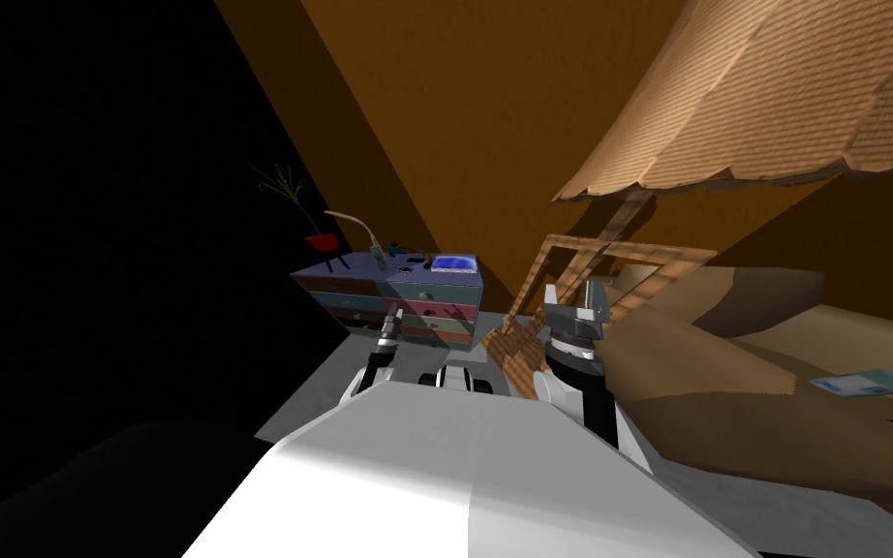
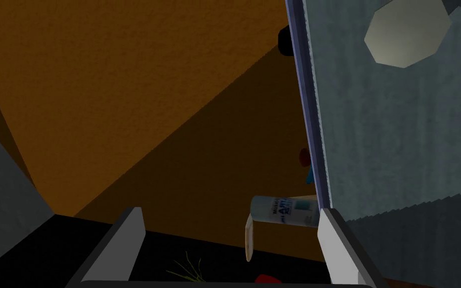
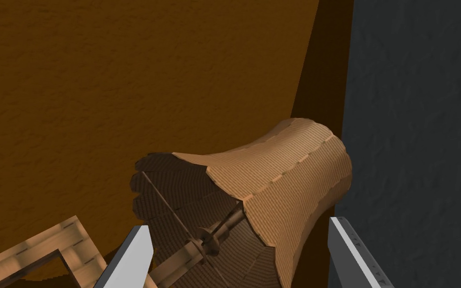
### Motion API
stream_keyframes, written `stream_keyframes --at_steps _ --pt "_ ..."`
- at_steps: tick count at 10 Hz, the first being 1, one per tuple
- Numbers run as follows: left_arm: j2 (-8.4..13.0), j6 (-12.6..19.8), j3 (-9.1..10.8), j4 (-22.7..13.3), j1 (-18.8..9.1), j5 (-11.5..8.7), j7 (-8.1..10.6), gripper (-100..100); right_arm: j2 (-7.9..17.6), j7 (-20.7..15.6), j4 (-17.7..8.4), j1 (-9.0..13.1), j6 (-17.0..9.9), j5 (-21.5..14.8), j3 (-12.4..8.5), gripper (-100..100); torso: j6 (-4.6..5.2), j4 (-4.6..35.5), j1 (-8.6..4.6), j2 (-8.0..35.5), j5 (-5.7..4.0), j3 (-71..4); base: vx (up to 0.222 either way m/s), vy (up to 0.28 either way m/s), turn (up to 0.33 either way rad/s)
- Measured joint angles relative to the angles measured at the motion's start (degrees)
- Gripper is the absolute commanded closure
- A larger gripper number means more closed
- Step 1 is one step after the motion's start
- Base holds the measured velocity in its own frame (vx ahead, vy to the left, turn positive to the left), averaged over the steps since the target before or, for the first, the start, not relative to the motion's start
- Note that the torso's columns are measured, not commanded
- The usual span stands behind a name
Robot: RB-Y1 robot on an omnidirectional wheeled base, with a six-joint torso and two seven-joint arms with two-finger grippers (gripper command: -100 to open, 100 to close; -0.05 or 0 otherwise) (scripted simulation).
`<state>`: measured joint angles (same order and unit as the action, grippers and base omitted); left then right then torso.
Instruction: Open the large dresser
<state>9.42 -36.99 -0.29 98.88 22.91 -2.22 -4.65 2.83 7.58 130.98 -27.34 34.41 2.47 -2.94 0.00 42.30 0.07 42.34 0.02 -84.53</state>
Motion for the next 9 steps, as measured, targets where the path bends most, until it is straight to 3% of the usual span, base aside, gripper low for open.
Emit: stream_keyframes --at_steps 9 --pt "-1.24 -2.1 0.9 -12.14 -3.07 -0.16 0.45 -100 0.0 0.0 0.0 0.0 0.0 0.0 0.0 0 0.0 -0.02 -0.04 -0.06 -0.02 -0.04 0.103 -0.044 -0.005"
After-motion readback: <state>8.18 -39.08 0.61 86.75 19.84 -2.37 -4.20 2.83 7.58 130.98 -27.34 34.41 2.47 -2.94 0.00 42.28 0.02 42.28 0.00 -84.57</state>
